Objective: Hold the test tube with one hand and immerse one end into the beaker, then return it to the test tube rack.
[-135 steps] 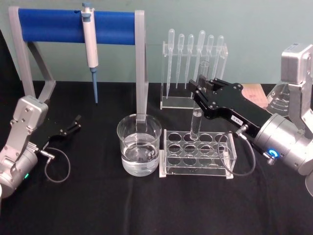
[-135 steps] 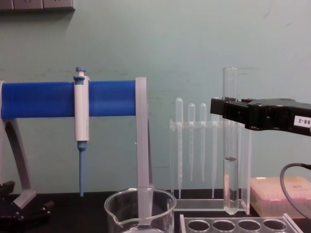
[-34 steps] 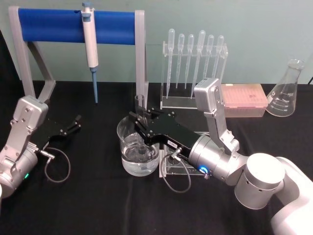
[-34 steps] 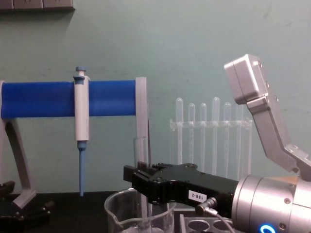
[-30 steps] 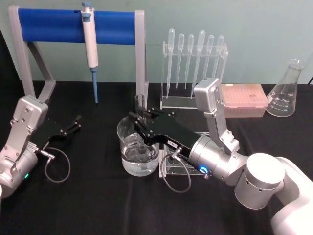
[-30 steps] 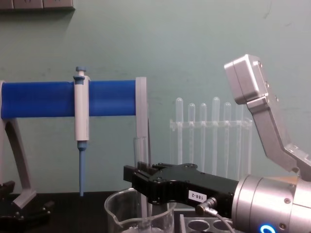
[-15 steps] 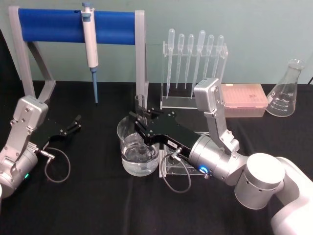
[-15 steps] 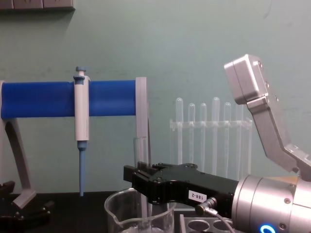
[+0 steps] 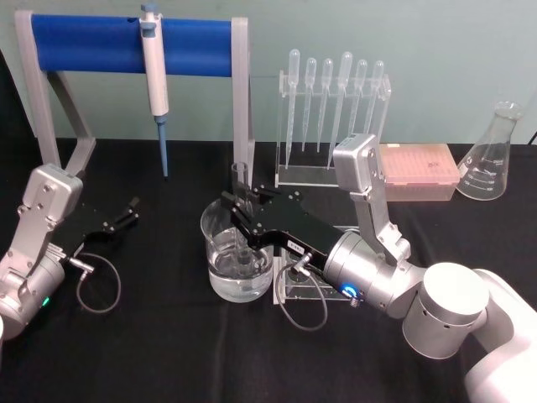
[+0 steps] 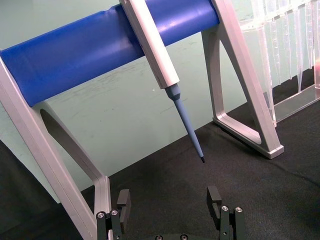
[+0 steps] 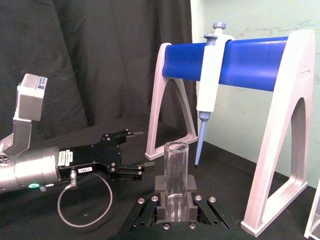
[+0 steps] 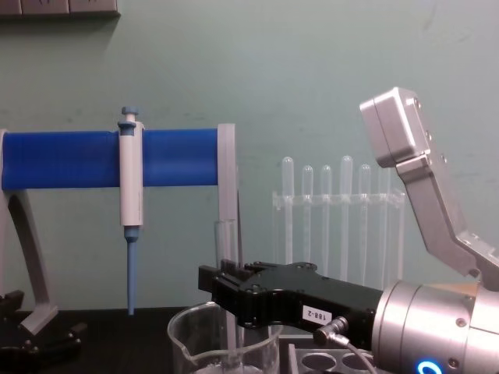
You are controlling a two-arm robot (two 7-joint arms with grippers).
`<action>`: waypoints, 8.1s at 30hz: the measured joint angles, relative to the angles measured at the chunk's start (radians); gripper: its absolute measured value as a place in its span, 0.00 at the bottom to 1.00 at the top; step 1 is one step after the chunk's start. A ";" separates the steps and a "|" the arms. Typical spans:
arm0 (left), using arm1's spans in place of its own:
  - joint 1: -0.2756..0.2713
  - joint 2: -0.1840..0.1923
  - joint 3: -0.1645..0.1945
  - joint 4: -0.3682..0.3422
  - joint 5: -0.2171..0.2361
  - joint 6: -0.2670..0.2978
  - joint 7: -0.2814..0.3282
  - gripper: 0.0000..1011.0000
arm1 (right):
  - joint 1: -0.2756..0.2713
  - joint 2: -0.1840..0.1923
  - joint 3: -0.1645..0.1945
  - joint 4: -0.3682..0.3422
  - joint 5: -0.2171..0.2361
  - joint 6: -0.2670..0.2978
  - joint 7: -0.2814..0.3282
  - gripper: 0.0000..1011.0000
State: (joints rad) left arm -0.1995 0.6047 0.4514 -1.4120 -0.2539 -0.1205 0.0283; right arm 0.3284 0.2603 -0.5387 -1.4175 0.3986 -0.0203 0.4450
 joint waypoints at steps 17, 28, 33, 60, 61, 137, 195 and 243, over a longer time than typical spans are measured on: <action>0.000 0.000 0.000 0.000 0.000 0.000 0.000 0.99 | 0.000 0.000 0.000 0.000 0.000 0.000 0.000 0.22; 0.000 0.000 0.000 0.000 0.000 0.000 0.000 0.99 | 0.000 0.000 0.000 0.000 0.000 0.000 0.000 0.22; 0.000 0.000 0.000 0.000 0.000 0.000 0.000 0.99 | 0.000 0.000 0.000 0.000 0.000 0.000 0.000 0.22; 0.000 0.000 0.000 0.000 0.000 0.000 0.000 0.99 | 0.000 0.000 0.000 0.000 0.000 0.000 0.000 0.22; 0.000 0.000 0.000 0.000 0.000 0.000 0.000 0.99 | 0.000 0.000 0.000 0.000 0.000 0.000 0.000 0.22; 0.000 0.000 0.000 0.000 0.000 0.000 0.000 0.99 | 0.000 0.000 0.000 0.000 0.000 0.000 0.000 0.22; 0.000 0.000 0.000 0.000 0.000 0.000 0.000 0.99 | 0.000 0.000 0.000 0.000 0.000 0.000 0.000 0.22; 0.000 0.000 0.000 0.000 0.000 0.000 0.000 0.99 | 0.000 0.000 0.002 -0.006 0.000 0.002 0.000 0.22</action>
State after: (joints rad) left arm -0.1995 0.6047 0.4514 -1.4120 -0.2539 -0.1205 0.0283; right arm 0.3279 0.2601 -0.5369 -1.4236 0.3981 -0.0184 0.4450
